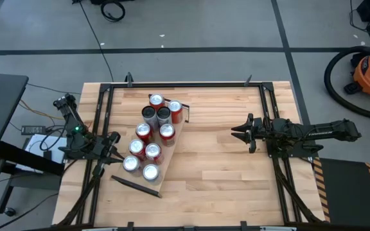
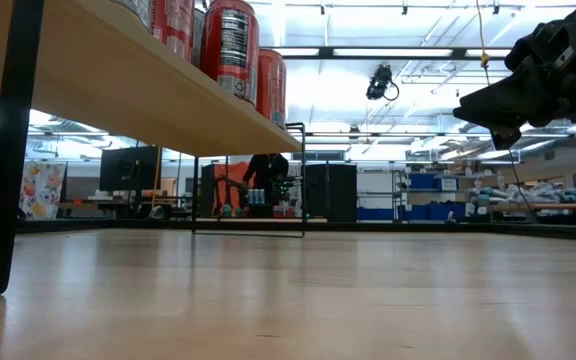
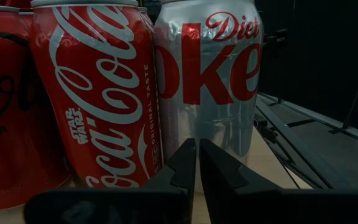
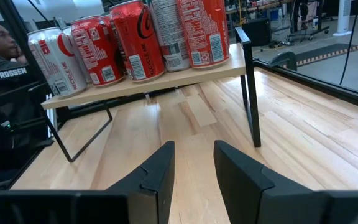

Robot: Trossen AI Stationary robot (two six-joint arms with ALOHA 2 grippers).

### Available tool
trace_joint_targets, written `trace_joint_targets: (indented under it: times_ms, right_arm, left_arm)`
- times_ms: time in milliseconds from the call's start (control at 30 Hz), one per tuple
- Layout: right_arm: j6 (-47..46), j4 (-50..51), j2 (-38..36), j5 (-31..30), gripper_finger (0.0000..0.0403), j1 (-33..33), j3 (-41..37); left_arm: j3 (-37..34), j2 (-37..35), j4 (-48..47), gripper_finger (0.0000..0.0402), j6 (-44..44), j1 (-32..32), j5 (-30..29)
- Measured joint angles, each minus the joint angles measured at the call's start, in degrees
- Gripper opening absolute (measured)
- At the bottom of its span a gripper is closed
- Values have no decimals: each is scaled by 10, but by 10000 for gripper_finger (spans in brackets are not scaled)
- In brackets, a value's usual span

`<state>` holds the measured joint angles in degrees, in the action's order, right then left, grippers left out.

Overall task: Place canned beverage on shelf
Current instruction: Return to Home Position

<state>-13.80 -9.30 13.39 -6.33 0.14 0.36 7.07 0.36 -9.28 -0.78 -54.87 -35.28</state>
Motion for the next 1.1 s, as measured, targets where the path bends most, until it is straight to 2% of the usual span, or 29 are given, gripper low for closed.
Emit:
trace_joint_targets:
  times_ms: [1100]
  right_arm:
    - [0, 0, 0, 0, 122, 0, 0]
  left_arm:
    - [0, 0, 0, 32, 0, 0, 0]
